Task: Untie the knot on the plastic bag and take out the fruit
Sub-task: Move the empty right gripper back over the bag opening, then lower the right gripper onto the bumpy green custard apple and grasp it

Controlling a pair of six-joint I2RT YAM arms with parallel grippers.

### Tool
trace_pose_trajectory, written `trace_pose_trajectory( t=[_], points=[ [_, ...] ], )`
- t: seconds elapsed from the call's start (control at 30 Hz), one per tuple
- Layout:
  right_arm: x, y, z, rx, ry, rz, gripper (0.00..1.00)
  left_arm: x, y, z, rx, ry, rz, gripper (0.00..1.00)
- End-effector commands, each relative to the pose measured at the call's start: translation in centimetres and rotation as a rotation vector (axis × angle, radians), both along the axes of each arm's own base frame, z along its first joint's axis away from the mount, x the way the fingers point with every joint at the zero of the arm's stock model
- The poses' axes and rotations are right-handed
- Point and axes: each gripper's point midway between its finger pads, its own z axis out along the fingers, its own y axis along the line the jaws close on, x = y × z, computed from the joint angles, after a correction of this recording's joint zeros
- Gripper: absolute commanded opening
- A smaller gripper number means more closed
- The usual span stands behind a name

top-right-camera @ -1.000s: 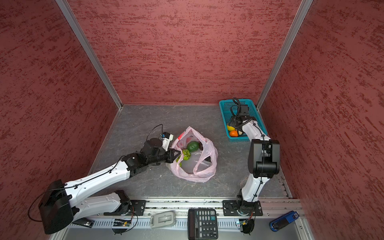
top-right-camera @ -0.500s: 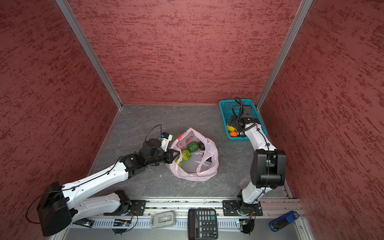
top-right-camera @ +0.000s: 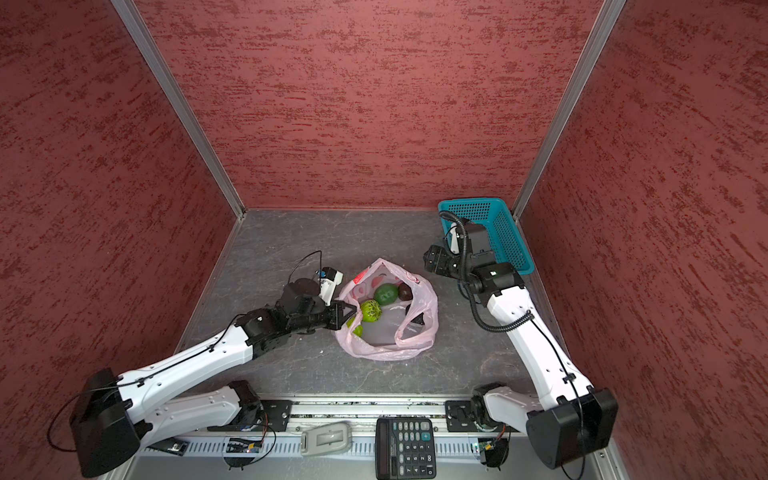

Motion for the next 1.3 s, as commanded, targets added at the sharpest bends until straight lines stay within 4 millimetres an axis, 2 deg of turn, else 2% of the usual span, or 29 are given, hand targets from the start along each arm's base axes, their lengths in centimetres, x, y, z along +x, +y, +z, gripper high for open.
trace_pose_trajectory(
  t=[0.0,0.2,0.3,0.43,0.53,0.83,1.03,1.17,1.27],
  points=[
    [-2.7,2.8,0.1,0.058,0.060,0.057,0.86,-0.1,-0.1,0.2,0.007,-0.007,-0.028,0.00],
    [-5.9,8.9,0.9,0.092,0.079,0.187,0.86,0.1,-0.1,0.1,0.006,-0.009,-0.028,0.00],
    [-7.4,11.3,0.2,0.074,0.107,0.240,0.86,0.1,-0.1,0.1,0.004,-0.010,-0.028,0.00],
    [-8.5,13.4,-1.2,0.043,0.132,0.290,0.87,0.1,-0.1,0.1,-0.001,-0.011,-0.028,0.00],
    [-8.8,14.2,-3.2,0.002,0.164,0.305,0.87,0.1,-0.2,0.2,-0.004,-0.014,-0.028,0.00],
    [-8.9,14.5,-10.3,-0.122,0.203,0.296,0.87,0.1,0.1,0.7,-0.011,-0.026,-0.018,0.00],
    [-10.2,14.7,-15.1,-0.211,0.248,0.337,0.87,0.0,0.6,1.1,-0.009,-0.037,-0.010,0.00],
    [-10.0,15.1,-16.9,-0.221,0.266,0.334,0.88,-0.2,0.6,1.1,-0.008,-0.033,-0.014,0.00],
    [-9.2,15.7,-17.3,-0.202,0.252,0.306,0.88,-0.5,0.8,0.8,-0.002,-0.024,-0.017,0.00]
  ],
)
